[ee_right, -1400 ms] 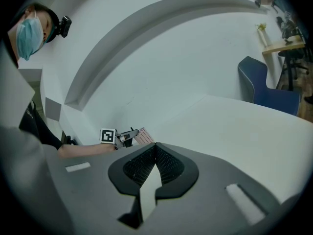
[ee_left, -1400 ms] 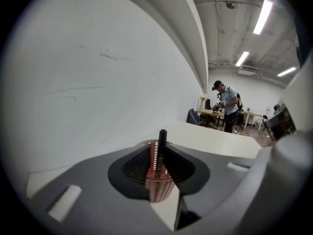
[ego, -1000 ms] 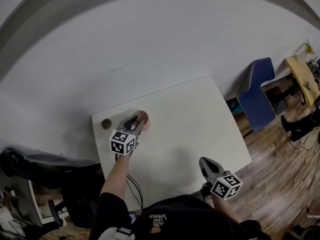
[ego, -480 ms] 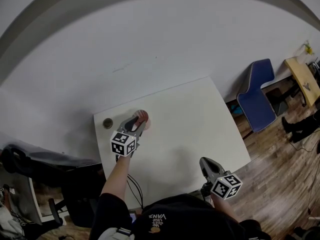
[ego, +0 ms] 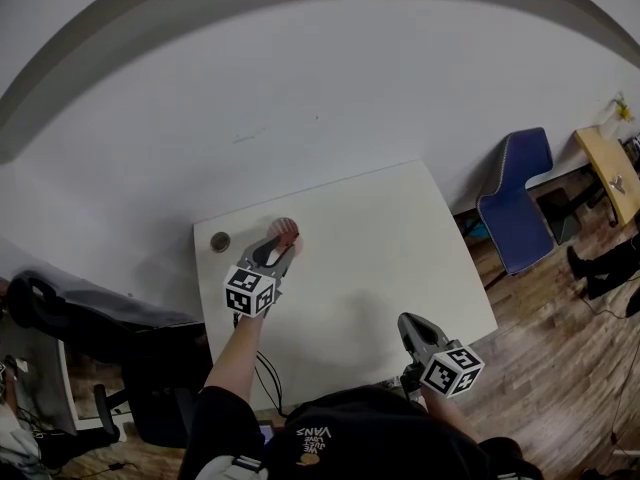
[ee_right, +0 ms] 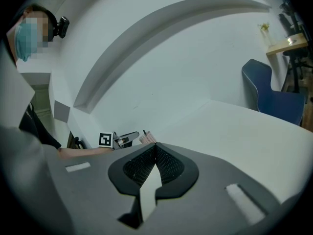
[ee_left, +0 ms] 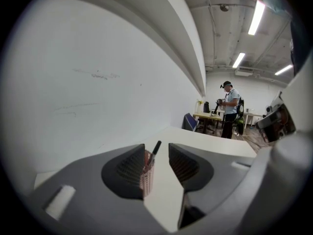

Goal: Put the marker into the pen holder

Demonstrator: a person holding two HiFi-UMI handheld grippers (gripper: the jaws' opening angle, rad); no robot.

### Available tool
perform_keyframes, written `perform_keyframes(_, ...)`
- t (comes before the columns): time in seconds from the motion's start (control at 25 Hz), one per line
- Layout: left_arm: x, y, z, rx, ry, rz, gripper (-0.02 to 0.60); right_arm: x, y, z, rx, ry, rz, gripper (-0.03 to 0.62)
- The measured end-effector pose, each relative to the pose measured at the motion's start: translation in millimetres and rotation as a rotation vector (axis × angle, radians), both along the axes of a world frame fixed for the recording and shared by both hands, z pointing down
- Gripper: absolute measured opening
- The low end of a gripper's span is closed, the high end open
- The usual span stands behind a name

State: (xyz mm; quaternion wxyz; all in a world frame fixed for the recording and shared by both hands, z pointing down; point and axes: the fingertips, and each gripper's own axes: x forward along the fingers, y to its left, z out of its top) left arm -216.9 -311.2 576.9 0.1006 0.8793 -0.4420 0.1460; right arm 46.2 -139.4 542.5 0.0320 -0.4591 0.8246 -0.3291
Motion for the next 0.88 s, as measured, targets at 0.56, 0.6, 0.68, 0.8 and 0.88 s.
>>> perform_keyframes(0.56,1,55,-48,0.124,0.057,-0.157,0.158,-5,-11,-20,0.067,-0.016,-0.19,0.0)
perform_keyframes(0.6,0,61,-51,0.131,0.061,-0.169,0.158,-7,-13,-23,0.077,-0.016,-0.206,0.0)
perform_keyframes(0.68,-2,73,-56,0.144,0.07,-0.194,0.156,-10,-15,-26,0.095,-0.016,-0.238,0.0)
perform_keyframes(0.8,-2,94,-63,0.164,0.087,-0.229,0.128,-15,-18,-29,0.112,-0.019,-0.284,0.001)
perform_keyframes(0.88,-1,107,-67,0.176,0.098,-0.25,0.102,-18,-19,-31,0.121,-0.025,-0.313,0.001)
